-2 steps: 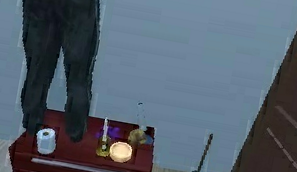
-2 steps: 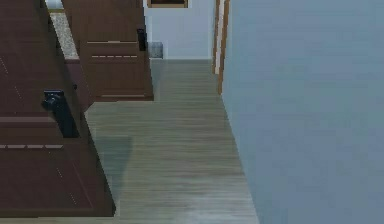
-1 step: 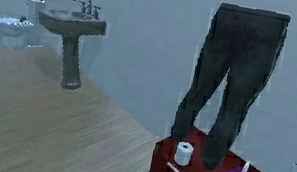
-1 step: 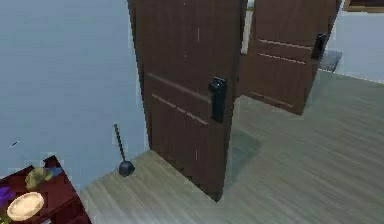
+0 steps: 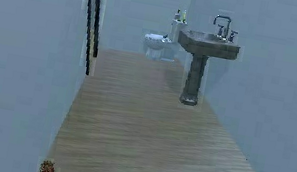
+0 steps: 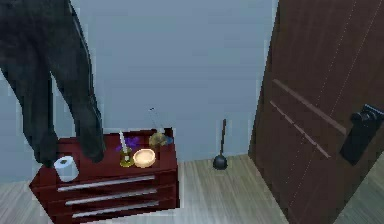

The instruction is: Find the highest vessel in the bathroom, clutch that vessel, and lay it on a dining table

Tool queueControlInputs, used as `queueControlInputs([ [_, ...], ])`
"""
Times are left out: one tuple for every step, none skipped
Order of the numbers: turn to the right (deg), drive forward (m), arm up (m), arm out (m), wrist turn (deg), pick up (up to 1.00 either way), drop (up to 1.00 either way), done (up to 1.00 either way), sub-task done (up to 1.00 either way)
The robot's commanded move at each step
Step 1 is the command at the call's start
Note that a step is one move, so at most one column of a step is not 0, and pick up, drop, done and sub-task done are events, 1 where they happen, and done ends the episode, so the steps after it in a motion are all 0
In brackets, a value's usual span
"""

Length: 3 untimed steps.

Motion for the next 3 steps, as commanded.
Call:
queueControlInputs([
  [0.0, 0.35, 0.00, 0.00, 0.0, 0.00, 0.00, 0.00, 0.00],
  [-39.0, 0.00, 0.00, 0.00, 0.0, 0.00, 0.00, 0.00, 0.00],
  [45.0, 0.00, 0.00, 0.00, 0.0, 0.00, 0.00, 0.00, 0.00],
])
